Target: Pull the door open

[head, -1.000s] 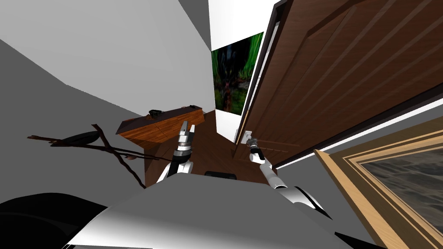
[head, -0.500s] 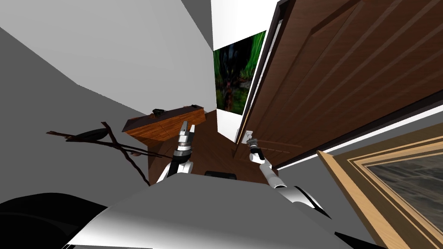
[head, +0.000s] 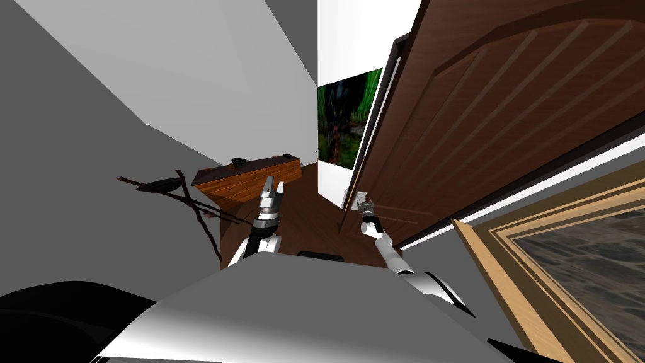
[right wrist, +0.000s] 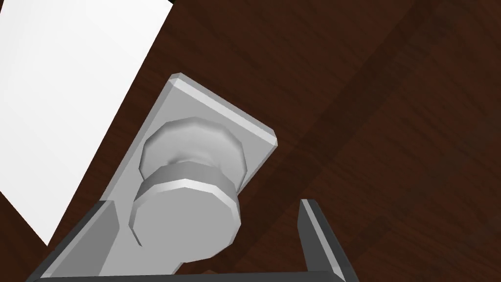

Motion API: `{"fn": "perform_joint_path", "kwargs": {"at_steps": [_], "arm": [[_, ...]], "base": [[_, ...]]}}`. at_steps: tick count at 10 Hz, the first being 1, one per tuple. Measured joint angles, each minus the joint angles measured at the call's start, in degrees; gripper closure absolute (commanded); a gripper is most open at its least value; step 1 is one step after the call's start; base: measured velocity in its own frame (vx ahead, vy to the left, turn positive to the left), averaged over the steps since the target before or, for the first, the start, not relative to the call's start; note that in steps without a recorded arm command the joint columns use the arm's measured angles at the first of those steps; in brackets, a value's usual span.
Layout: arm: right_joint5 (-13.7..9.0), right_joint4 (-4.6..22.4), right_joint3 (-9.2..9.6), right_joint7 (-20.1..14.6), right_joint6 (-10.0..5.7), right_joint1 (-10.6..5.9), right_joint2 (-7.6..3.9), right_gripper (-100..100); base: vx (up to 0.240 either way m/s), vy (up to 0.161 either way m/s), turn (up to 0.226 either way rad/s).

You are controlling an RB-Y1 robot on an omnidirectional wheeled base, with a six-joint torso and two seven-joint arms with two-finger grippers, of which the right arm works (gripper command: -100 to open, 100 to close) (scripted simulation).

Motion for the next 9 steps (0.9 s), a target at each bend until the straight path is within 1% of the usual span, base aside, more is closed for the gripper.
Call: {"fn": "perform_joint_path", "kwargs": {"at_steps": [9], "arm": [[-7.17,-2.67,-1.84,-12.71,0.56,0.17,4.58,-100]], "base": [[-0.100,-0.034,0.062]]}}
